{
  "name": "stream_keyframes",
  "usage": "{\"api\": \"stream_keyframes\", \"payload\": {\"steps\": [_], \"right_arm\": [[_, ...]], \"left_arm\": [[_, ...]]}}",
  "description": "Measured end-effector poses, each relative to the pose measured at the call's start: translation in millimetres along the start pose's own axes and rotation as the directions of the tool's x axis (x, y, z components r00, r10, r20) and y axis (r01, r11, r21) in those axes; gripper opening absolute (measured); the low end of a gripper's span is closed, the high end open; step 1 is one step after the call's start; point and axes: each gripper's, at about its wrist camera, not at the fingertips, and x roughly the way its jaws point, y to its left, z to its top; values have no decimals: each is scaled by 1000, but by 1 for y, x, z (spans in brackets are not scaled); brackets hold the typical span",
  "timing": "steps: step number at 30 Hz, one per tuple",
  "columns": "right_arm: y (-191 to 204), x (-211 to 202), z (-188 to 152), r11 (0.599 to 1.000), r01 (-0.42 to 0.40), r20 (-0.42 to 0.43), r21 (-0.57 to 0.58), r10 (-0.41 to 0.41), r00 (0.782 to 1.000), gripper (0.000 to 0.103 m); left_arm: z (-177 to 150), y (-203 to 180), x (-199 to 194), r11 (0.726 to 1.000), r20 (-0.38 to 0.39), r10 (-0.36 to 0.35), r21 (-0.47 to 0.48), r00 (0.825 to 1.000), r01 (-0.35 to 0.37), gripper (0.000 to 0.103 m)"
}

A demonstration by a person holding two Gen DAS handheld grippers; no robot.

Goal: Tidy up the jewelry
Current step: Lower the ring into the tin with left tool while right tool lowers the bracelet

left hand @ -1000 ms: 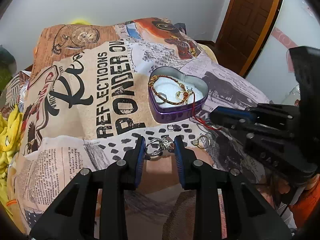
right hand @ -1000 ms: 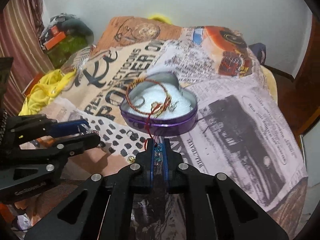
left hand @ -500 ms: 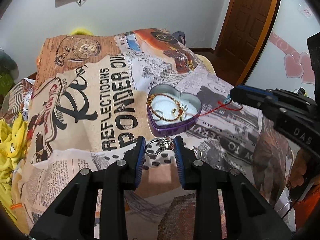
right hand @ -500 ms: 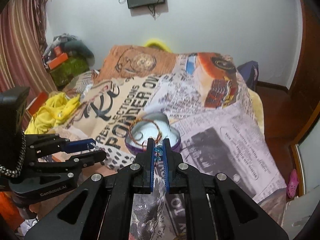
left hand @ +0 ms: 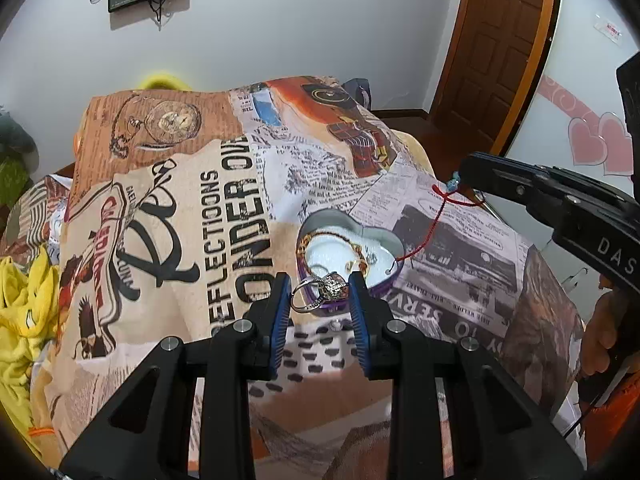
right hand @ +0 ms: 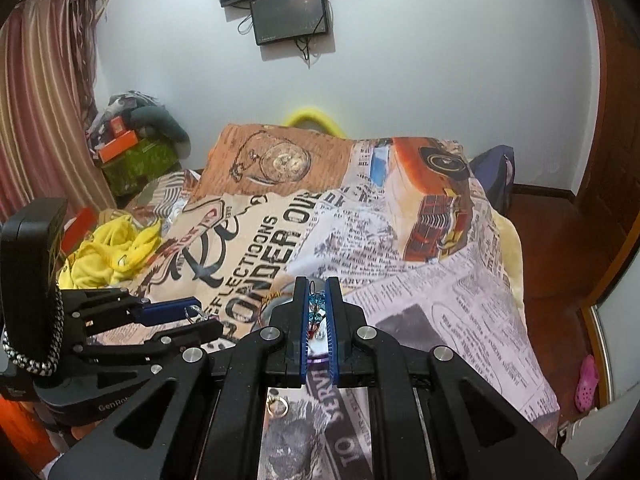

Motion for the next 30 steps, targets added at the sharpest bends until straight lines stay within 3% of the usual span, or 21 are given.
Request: {"api": "stream_keyframes", "payload": {"steps": [16,30], "right_arm": [[-2,21,26,1000,-24,35,-8,24,999,7],[-13,67,7,994,-111,-105,9,112,988,7]], "left_arm": [[24,2,31,1000,-11,-7,-1,1000,7,28],[24,2,68,1000,-89,-25,13,996,26,28]]}}
